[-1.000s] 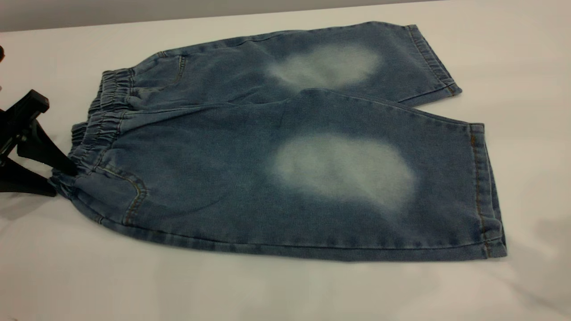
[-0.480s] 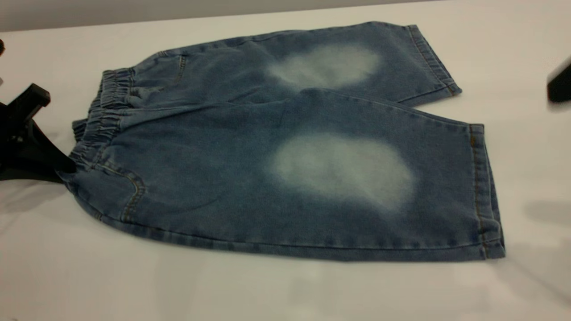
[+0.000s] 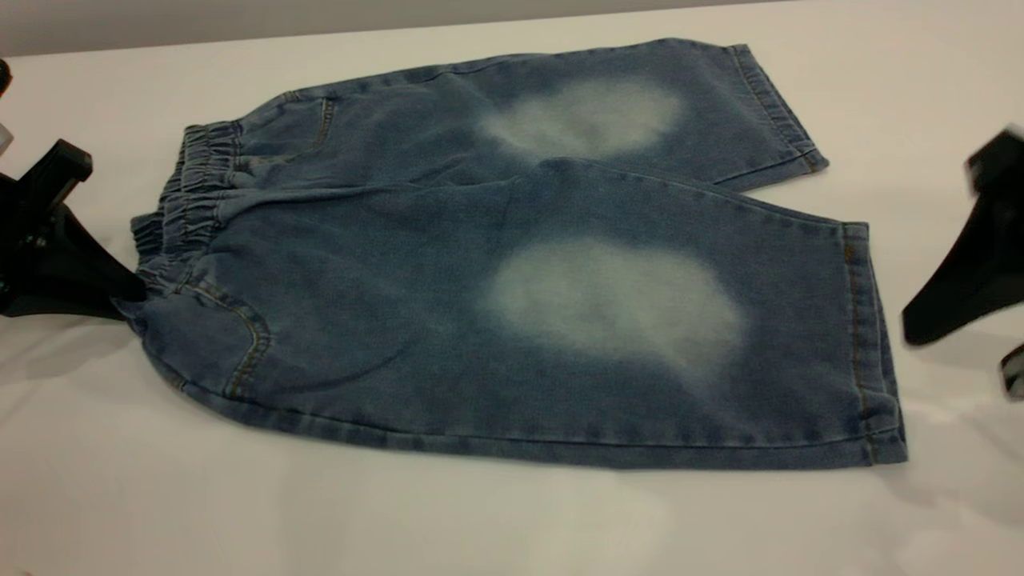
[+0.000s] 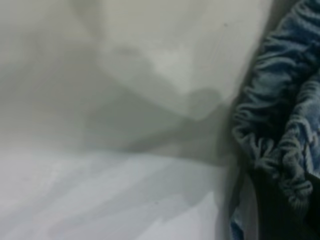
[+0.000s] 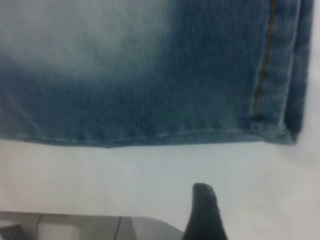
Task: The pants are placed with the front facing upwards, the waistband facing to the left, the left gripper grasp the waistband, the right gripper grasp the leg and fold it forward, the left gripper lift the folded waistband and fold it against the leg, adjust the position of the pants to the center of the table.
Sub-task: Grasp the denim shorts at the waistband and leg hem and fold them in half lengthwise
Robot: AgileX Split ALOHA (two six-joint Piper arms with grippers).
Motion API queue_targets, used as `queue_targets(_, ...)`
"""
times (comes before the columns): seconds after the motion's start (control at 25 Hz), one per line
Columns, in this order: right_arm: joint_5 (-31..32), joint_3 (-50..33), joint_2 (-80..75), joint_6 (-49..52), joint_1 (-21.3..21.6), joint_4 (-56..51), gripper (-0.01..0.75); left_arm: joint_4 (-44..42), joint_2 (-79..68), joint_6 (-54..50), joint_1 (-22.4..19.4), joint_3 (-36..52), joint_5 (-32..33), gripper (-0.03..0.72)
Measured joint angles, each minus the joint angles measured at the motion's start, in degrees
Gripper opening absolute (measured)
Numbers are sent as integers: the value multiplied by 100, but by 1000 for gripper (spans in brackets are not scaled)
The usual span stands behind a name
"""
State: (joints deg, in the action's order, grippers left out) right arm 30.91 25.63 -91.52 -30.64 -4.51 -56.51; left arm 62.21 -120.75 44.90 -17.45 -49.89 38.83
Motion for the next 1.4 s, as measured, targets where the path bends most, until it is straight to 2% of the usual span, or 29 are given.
queue_targets(0.36,-141,0,-1693,-2028,0,-1720,442,234,5,229,0,0,161,118)
queue_targets(0.76,-41,83,-2259,-3804,0,-3164,442,246,99,228,0,0,212,118)
queue_targets(1.24,541,508,-2365,-4044,0,-3342,433,250,99,232,0,0,235,118)
queue_targets(1.32,400,508,-2365,-4044,0,-3342,394,250,99,250,0,0,264,118)
queue_targets(1.4,228,508,-2365,-4044,0,-3347,318,250,99,261,0,0,269,118)
